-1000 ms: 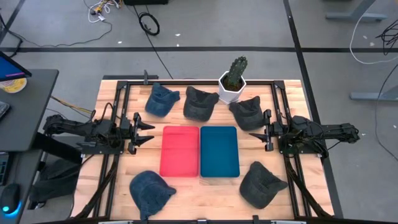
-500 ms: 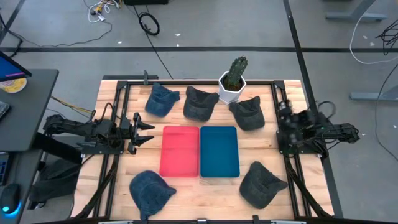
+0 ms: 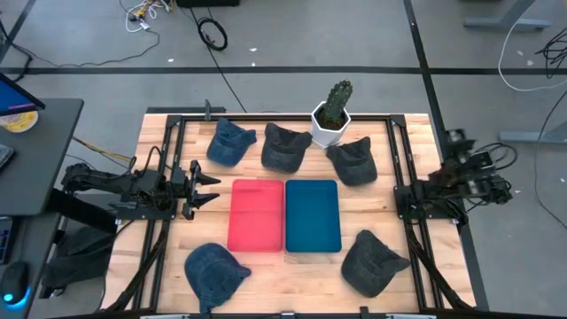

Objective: Pick & Place hat
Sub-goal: Put the bottom black cap into the blue bin

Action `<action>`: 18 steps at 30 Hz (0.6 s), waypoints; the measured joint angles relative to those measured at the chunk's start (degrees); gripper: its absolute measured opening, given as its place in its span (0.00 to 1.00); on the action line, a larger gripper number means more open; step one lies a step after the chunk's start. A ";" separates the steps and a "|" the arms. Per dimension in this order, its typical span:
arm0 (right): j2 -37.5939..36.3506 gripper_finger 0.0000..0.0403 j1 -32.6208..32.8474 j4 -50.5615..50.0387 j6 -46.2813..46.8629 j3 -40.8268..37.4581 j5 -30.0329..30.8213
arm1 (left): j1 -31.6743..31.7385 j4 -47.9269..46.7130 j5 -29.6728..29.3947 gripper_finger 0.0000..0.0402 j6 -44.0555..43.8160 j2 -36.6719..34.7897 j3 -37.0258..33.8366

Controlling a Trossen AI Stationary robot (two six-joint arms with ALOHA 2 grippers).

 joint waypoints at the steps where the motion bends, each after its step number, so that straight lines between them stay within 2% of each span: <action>1: 0.00 0.42 0.00 -1.59 -0.49 2.43 -0.68 | 0.00 0.02 0.00 0.55 0.00 -0.01 0.00; 4: 0.05 0.42 0.00 -10.13 -1.05 11.02 -3.73 | -0.02 0.00 0.00 0.55 0.00 -0.02 0.00; 10: 4.40 0.42 0.00 -39.32 4.03 31.80 -4.47 | 0.01 0.02 0.00 0.55 0.00 -0.02 0.00; 15: 13.20 0.42 0.02 -46.93 4.06 45.80 -9.97 | 0.01 0.01 0.00 0.55 0.00 -0.01 0.00; 18: 19.14 0.42 0.00 -50.13 4.06 53.49 -11.23 | 0.00 0.00 0.00 0.55 0.00 -0.02 0.00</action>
